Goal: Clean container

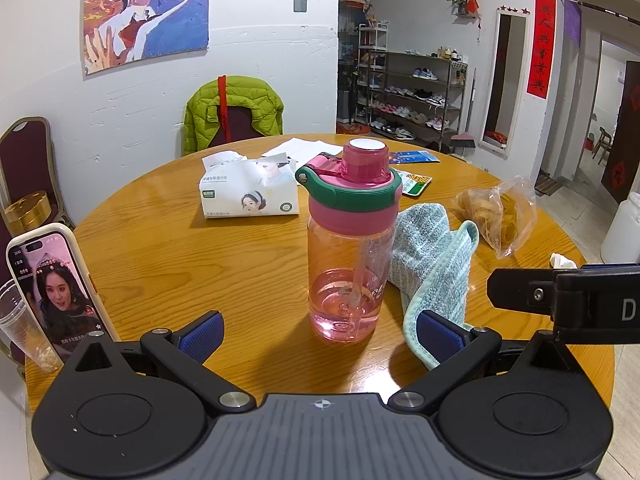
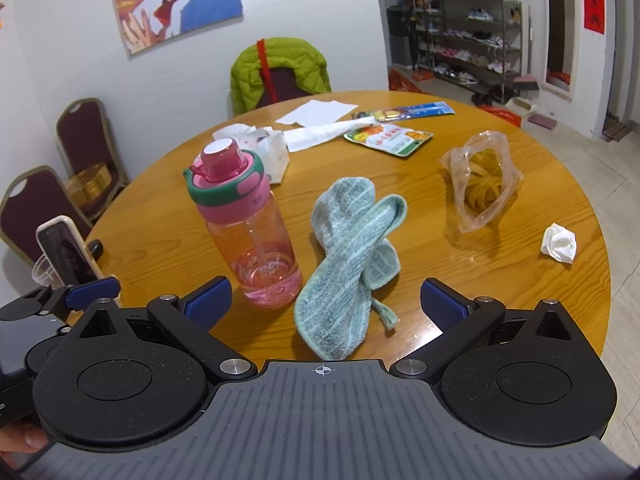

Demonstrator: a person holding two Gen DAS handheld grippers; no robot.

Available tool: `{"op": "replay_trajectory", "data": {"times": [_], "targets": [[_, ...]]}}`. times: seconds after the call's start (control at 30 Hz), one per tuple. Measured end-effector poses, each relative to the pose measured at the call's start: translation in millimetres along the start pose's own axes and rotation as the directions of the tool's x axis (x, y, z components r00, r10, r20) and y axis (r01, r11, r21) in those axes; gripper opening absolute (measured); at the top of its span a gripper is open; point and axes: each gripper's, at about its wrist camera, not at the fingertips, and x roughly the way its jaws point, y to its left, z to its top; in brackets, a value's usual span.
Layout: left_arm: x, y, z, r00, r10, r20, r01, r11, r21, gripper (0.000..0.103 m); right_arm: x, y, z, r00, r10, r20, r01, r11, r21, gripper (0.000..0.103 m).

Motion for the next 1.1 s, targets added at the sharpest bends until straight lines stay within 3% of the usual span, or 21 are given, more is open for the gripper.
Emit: {"op": "replay_trajectory", "data": {"times": [1.1], "targets": [[-2.3,2.1,1.8,1.0,0.002,-0.006,-0.002,1.0,0.002,0.102,1.8,-0.3,-0.9,1.0,0.006,-0.007,-0.006,1.0,0.003,0.103]]}}
